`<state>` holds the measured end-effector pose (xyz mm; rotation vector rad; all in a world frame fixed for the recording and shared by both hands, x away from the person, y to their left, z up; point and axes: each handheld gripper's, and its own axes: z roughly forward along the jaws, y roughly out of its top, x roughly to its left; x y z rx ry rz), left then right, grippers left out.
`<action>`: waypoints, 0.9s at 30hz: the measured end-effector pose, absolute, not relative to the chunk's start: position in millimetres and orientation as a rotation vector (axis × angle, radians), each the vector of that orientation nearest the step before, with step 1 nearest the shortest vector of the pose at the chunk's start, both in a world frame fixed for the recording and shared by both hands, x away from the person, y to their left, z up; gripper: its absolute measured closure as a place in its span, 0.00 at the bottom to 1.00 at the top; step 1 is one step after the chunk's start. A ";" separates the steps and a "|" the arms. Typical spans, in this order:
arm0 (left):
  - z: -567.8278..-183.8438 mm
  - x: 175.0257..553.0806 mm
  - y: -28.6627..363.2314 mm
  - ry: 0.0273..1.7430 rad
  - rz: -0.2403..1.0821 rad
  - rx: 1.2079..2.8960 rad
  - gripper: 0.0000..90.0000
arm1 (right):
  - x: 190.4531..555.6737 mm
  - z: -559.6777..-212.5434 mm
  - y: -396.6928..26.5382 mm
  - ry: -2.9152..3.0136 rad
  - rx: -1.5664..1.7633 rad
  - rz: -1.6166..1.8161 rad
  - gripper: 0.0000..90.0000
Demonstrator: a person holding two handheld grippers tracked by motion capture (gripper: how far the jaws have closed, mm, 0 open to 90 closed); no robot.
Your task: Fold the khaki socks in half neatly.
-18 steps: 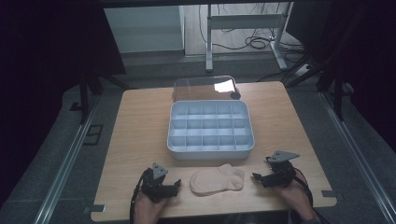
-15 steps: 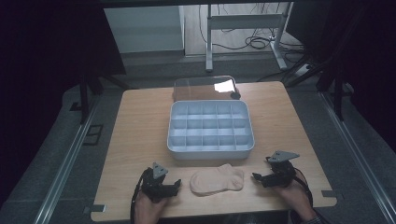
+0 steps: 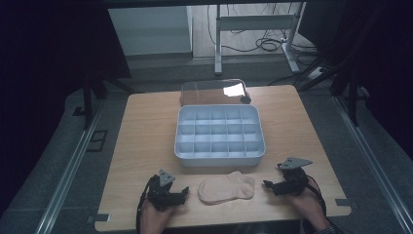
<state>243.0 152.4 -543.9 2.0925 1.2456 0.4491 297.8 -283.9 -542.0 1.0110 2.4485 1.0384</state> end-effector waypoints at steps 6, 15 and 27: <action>-543.3 241.5 152.6 1.263 0.455 2.079 0.17 | 297.8 -542.0 -283.9 2.448 1.012 1.039 0.11; -533.5 239.7 144.0 1.213 0.429 2.074 0.26 | 297.8 -542.0 -283.9 2.448 1.012 1.039 0.11; -519.7 238.1 122.2 1.097 0.372 2.066 0.42 | 297.9 -542.0 -283.9 2.449 1.010 1.037 0.11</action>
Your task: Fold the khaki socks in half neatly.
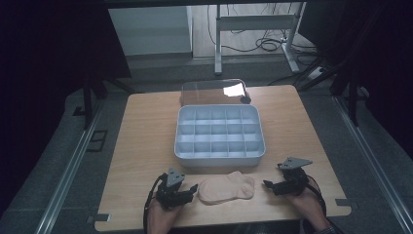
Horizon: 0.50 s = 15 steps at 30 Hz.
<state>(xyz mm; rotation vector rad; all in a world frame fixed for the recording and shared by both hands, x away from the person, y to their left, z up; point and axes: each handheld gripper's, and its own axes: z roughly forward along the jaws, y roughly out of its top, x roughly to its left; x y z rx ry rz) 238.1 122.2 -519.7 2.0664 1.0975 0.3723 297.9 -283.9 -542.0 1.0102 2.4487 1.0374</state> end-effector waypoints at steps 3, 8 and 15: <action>-517.7 238.6 115.9 1.071 0.354 2.064 0.50 | 298.1 -542.0 -284.0 2.449 1.009 1.037 0.11; -517.9 242.1 107.9 1.069 0.326 2.058 0.57 | 298.1 -542.0 -284.0 2.449 1.009 1.038 0.11; -529.6 245.7 97.0 1.068 0.312 2.089 0.61 | 298.2 -542.0 -283.9 2.448 1.009 1.039 0.11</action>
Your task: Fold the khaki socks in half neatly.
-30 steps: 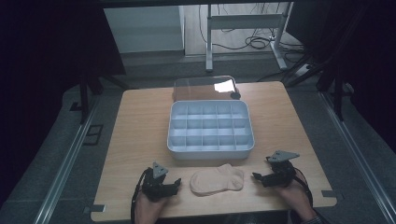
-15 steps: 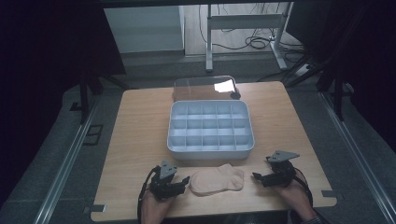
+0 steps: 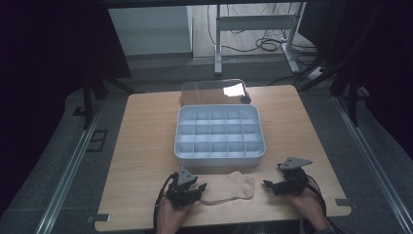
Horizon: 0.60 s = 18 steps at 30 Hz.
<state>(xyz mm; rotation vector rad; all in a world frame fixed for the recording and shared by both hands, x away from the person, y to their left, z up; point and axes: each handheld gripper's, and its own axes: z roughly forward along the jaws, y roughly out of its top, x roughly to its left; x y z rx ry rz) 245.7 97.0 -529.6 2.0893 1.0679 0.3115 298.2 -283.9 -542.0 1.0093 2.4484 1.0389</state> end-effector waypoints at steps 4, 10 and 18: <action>-537.8 246.8 92.2 1.065 0.327 2.120 0.59 | 298.2 -542.0 -283.9 2.449 1.010 1.038 0.11; -540.3 244.7 89.7 1.073 0.348 2.109 0.57 | 298.3 -542.0 -283.8 2.448 1.010 1.038 0.11; -540.2 242.2 86.8 1.063 0.258 2.087 0.87 | 298.3 -542.1 -283.7 2.447 1.012 1.037 0.11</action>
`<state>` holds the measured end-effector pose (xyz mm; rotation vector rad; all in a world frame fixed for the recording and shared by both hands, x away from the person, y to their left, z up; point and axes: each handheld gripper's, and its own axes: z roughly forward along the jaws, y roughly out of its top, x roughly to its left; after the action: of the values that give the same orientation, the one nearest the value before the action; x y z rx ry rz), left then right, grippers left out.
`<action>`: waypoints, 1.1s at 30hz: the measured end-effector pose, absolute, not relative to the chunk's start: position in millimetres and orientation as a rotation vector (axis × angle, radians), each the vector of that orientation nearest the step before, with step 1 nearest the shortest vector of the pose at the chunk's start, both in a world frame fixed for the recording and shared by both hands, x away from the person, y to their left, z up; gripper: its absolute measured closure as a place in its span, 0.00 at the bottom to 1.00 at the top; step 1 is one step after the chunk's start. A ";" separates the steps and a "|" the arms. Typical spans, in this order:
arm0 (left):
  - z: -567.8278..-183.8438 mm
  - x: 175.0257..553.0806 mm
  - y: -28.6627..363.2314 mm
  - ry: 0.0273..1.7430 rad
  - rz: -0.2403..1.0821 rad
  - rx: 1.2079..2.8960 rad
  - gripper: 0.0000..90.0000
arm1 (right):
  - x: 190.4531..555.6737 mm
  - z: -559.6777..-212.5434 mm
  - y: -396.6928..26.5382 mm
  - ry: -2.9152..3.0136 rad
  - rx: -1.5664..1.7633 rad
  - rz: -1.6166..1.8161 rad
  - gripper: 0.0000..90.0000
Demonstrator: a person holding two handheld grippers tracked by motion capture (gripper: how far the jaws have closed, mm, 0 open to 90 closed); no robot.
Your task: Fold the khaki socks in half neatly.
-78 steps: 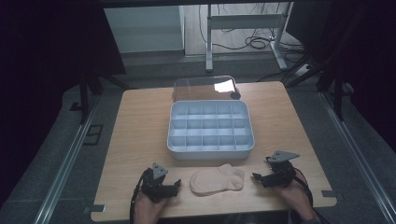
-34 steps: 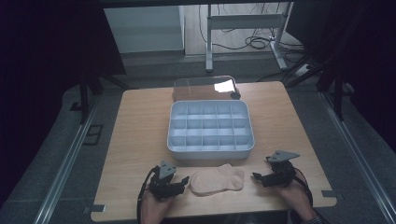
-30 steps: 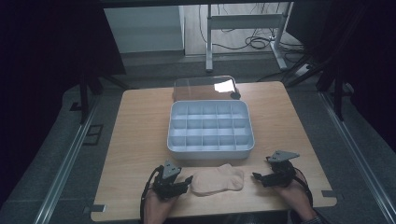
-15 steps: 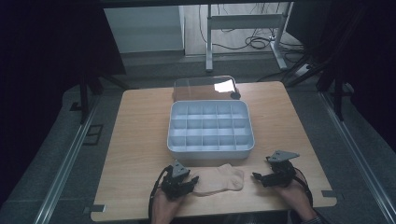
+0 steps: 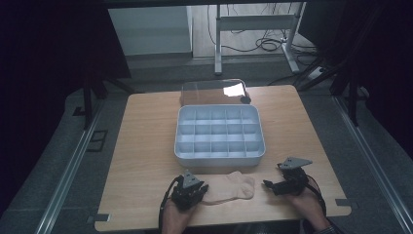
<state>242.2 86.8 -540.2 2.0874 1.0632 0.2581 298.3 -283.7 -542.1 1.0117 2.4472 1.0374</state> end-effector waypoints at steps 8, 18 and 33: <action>-538.3 242.2 84.2 1.082 0.263 2.092 0.94 | 298.1 -541.7 -284.2 2.437 1.018 1.041 0.15; -538.8 242.6 84.5 1.075 0.287 2.085 0.94 | 291.9 -537.7 -279.8 2.449 0.990 1.058 0.40; -541.0 243.7 87.6 1.066 0.315 2.086 0.82 | 285.7 -520.1 -264.2 2.501 0.971 1.158 0.64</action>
<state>243.7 87.6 -541.0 2.0860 1.0665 0.3148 285.7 -264.2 -520.1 0.9713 2.5010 1.1582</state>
